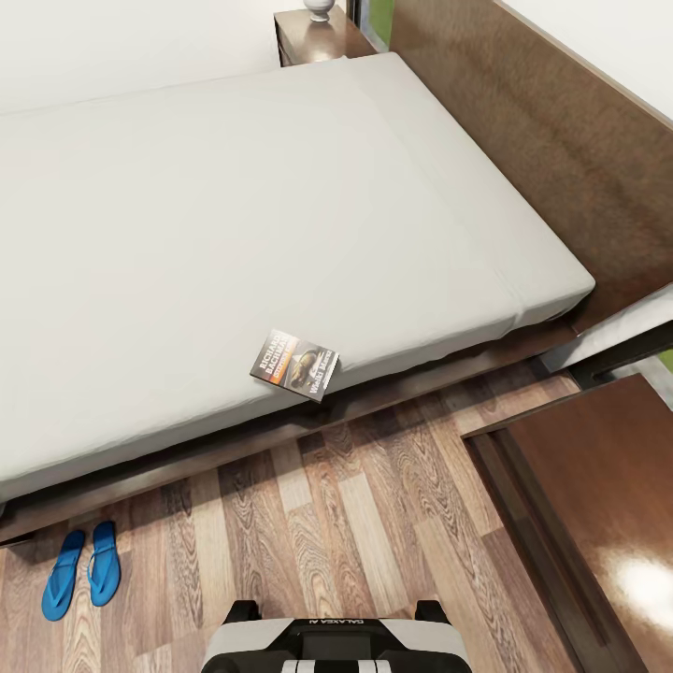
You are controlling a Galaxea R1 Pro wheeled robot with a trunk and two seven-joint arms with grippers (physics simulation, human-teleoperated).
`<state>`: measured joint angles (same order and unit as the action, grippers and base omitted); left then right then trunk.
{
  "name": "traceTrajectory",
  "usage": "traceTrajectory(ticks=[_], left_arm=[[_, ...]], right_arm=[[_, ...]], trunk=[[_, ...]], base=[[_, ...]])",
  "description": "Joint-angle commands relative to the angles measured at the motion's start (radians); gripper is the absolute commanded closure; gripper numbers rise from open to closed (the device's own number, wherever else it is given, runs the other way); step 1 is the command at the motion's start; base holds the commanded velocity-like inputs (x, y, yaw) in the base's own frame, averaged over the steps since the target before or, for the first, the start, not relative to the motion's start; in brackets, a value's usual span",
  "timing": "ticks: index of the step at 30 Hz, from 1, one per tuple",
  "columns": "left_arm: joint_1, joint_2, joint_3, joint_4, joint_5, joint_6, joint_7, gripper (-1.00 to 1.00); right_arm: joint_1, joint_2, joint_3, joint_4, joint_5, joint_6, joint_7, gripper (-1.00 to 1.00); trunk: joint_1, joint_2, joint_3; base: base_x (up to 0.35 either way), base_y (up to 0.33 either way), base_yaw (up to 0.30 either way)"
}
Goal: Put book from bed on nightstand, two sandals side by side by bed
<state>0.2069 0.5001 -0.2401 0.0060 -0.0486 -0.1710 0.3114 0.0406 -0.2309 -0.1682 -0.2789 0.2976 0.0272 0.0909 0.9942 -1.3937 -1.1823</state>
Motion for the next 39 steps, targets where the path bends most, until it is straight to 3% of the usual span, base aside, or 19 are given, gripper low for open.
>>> traceTrajectory(ticks=[1, 39], left_arm=[[0.000, 0.000, -0.003, 0.001, -0.005, -0.005, 0.005, -1.00], [0.000, -0.001, -0.003, 0.002, -0.007, -0.013, 0.005, -1.00]], right_arm=[[0.000, 0.001, -0.009, -0.004, 0.010, 0.003, 0.008, -1.00], [-0.026, 0.011, -0.007, -0.047, 0.009, -0.011, 0.010, -1.00]], trunk=[[0.000, 0.000, 0.000], [0.000, 0.000, 0.000]], base=[[0.000, 0.000, 0.000], [0.000, 0.000, 0.000]])
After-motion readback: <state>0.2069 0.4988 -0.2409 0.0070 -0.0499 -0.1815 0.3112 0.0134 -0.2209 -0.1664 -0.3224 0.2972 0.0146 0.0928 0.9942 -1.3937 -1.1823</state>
